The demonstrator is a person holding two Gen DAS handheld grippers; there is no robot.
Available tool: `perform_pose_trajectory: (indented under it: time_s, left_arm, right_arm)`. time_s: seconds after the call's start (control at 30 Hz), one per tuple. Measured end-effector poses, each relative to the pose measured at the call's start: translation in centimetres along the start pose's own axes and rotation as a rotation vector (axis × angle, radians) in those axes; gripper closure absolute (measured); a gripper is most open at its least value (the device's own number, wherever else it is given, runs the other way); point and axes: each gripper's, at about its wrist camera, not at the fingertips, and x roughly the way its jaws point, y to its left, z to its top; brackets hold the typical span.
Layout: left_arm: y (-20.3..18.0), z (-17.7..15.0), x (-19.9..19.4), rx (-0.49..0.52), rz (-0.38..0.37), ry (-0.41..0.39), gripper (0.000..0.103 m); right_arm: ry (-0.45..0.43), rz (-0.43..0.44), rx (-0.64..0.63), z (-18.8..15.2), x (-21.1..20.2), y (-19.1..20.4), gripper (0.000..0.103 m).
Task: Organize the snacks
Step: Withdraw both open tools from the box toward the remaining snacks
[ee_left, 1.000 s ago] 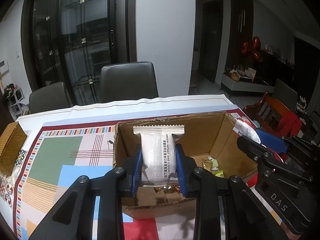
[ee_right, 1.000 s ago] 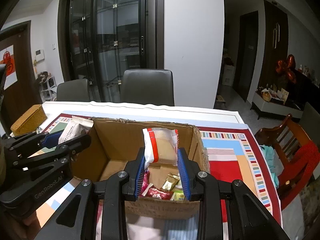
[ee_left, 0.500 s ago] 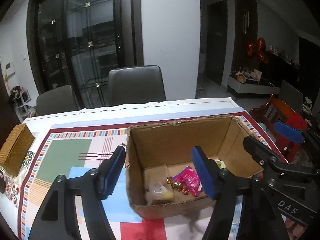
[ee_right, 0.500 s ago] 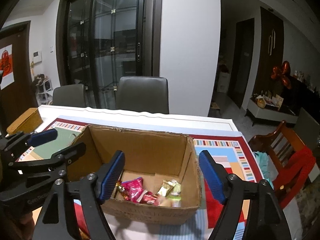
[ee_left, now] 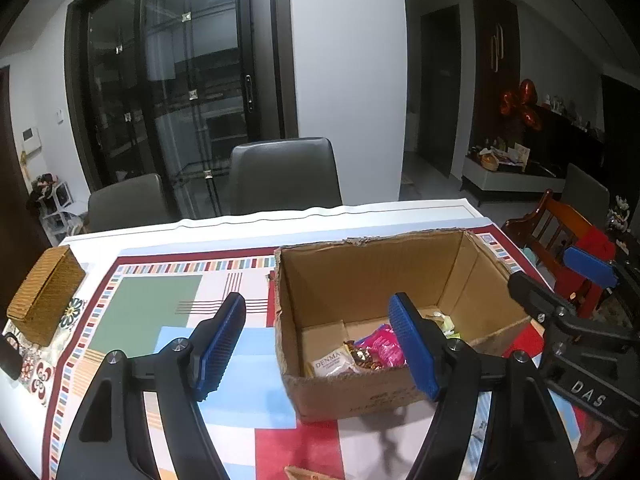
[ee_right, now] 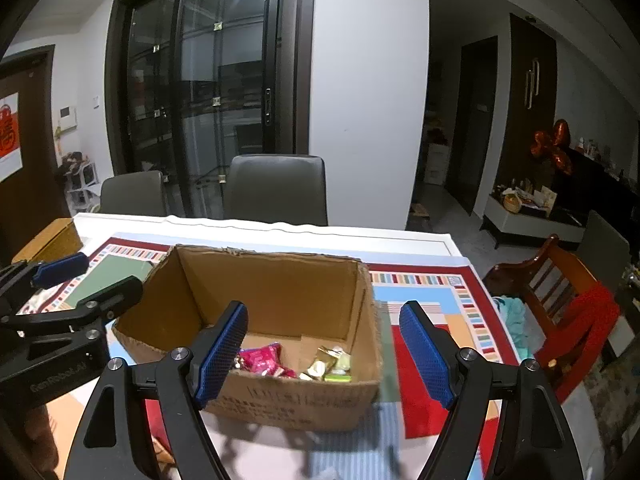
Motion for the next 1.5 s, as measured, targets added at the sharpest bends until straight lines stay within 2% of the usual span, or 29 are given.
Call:
perform_pose_trajectory:
  time_s: [0.3,0.7,1.27,1.5]
  left_arm:
    - [-0.6,-0.9,-2.4,0.015,0.023,-0.027,0.025]
    - [-0.4,-2.8,-4.5,0.015,0.019,-0.040,0.025]
    - [-0.5,-6.5,-5.2,0.023,0.009,-0.007,0.025]
    - [-0.5,-7.9,-5.0,0.028,0.014,0.012,0.025]
  right_arm:
    - [-0.011,-0.020,-0.004,-0.5,-2.0,-0.5,0.024]
    - [-0.017,-0.048,-0.042,-1.9,-4.4,-0.7,0.024]
    - [0.037,-0.053,-0.017,-5.2,-4.9,-0.4,0.024]
    - [0.090,-0.042,0.011,-7.0,-4.4,-0.2,0.024]
